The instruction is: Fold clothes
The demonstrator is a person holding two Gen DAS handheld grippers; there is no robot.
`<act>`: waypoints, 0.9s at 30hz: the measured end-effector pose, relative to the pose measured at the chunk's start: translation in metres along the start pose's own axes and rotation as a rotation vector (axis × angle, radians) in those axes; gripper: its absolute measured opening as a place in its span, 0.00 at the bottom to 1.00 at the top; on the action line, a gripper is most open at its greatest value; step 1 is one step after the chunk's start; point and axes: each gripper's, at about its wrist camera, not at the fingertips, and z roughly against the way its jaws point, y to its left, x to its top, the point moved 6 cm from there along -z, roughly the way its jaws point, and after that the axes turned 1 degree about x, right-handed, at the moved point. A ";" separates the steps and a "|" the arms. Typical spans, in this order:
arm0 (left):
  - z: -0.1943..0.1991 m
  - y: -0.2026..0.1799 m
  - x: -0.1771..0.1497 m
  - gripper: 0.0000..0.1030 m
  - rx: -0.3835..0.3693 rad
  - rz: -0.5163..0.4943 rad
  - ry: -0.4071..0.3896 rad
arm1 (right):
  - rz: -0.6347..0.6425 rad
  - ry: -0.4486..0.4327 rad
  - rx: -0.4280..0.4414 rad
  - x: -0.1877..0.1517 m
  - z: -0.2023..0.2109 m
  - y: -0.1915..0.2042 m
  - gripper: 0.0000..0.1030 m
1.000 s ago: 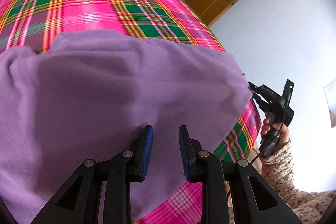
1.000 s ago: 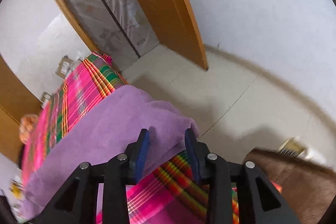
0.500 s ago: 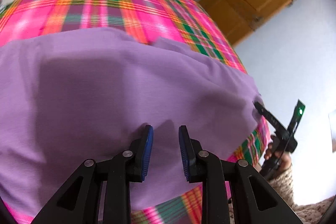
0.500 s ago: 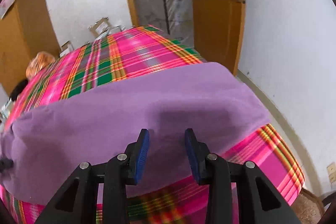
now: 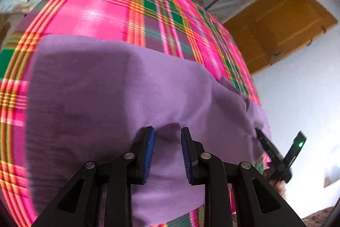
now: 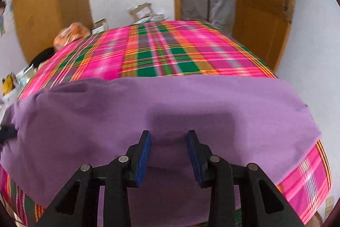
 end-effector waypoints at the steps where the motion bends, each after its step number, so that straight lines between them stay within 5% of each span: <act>1: 0.004 0.006 0.003 0.25 0.002 0.014 -0.010 | 0.004 -0.002 0.025 0.004 0.001 0.007 0.36; 9: 0.021 0.038 0.026 0.24 0.088 0.052 -0.035 | -0.011 0.001 0.297 0.047 0.002 0.057 0.36; 14: 0.031 0.055 0.040 0.24 0.097 0.101 -0.026 | -0.080 0.115 0.491 0.083 -0.023 0.078 0.31; 20: 0.048 0.043 0.063 0.25 0.183 0.033 -0.088 | -0.023 0.259 0.596 0.096 -0.047 0.105 0.31; 27: 0.035 0.043 0.086 0.25 0.168 0.048 -0.088 | 0.072 0.439 0.651 0.086 -0.072 0.133 0.31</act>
